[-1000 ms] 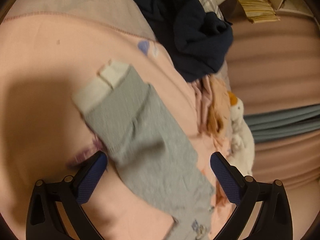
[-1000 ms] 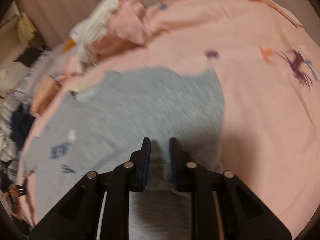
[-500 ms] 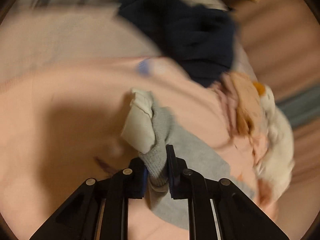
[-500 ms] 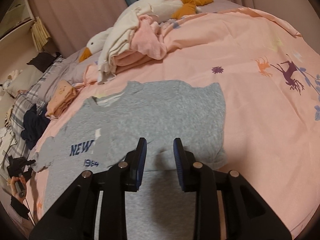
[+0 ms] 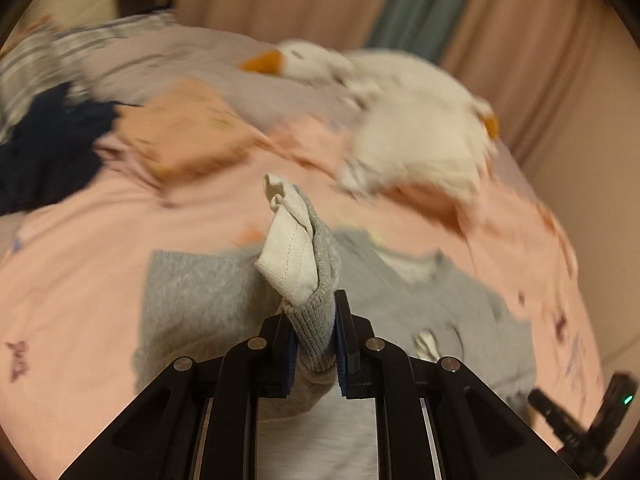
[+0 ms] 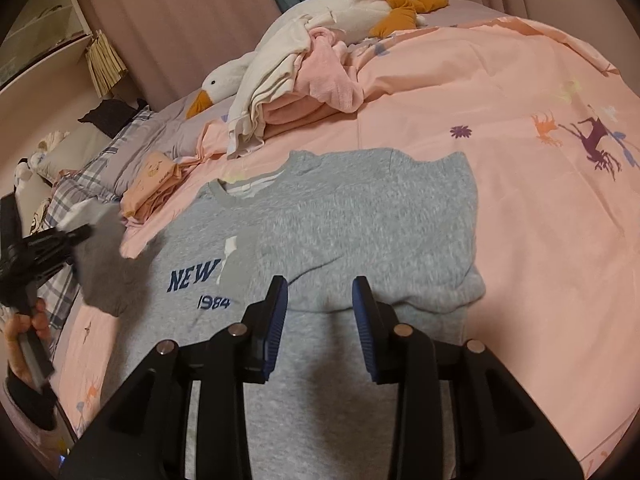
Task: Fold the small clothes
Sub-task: 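Grasp the other sleeve cuff with the left gripper and lift it, then fold the held sleeve across the body and release with the left gripper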
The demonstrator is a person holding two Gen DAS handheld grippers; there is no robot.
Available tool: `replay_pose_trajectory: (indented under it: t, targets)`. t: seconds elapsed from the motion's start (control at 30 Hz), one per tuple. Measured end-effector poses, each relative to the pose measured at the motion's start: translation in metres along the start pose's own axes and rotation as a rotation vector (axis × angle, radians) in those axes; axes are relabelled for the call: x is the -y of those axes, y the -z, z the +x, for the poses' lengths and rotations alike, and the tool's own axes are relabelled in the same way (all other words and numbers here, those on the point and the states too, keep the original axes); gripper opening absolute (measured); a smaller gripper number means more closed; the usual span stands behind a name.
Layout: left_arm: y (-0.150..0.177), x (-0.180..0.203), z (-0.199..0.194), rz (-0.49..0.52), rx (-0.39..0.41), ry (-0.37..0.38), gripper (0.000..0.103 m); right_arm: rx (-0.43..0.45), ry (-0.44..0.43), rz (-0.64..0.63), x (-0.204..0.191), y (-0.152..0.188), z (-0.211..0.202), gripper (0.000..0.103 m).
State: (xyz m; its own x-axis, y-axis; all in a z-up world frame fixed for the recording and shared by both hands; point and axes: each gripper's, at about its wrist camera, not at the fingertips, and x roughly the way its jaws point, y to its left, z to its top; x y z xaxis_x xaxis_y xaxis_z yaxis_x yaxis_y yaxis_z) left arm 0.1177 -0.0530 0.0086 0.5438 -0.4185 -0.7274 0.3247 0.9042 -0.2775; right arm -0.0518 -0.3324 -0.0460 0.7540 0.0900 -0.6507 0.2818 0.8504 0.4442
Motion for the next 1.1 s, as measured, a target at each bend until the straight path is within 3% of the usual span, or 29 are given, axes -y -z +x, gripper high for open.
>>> replay_pose_trajectory:
  t: [0.17, 0.23, 0.27, 0.3, 0.43, 0.6, 0.67, 0.77, 0.93, 1.0, 1.03, 1.1]
  targets:
    - [0.028, 0.038, 0.056, 0.077, -0.173, 0.04, 0.014, -0.018, -0.03, 0.031, 0.005, 0.007, 0.001, 0.041]
    - [0.041, 0.053, 0.067, 0.106, -0.234, 0.045, 0.03, -0.028, -0.037, 0.036, 0.006, 0.008, 0.001, 0.045]
    - [0.046, 0.058, 0.068, 0.122, -0.252, 0.04, 0.052, -0.032, -0.046, 0.039, 0.005, 0.008, 0.001, 0.047]
    - [0.05, 0.061, 0.068, 0.145, -0.266, 0.021, 0.066, -0.035, -0.055, 0.041, 0.005, 0.009, 0.001, 0.048]
    - [0.055, 0.056, 0.05, 0.172, -0.244, 0.033, 0.067, -0.05, -0.078, 0.035, -0.002, 0.007, 0.005, 0.05]
    - [0.049, 0.025, 0.023, 0.123, -0.184, 0.06, 0.067, -0.085, -0.119, 0.011, -0.025, 0.003, 0.018, 0.051]
    - [0.047, 0.007, 0.017, 0.091, -0.165, 0.03, 0.067, -0.104, -0.145, -0.02, -0.04, 0.0, 0.026, 0.051]
    - [0.051, -0.026, 0.004, 0.025, -0.153, 0.021, 0.067, -0.154, -0.214, -0.059, -0.071, -0.005, 0.049, 0.051]
    - [0.068, -0.067, -0.017, -0.031, -0.154, 0.007, 0.067, -0.264, -0.218, -0.081, -0.114, -0.006, 0.107, 0.05]
    - [0.075, -0.079, -0.023, -0.049, -0.164, 0.008, 0.067, -0.288, -0.152, -0.104, -0.128, -0.004, 0.13, 0.041]
    - [0.078, -0.085, -0.026, -0.059, -0.168, 0.014, 0.067, -0.29, -0.121, -0.124, -0.132, -0.004, 0.137, 0.018]
    - [0.082, -0.094, -0.032, -0.073, -0.172, 0.022, 0.067, -0.263, -0.065, -0.156, -0.139, -0.003, 0.142, 0.009]
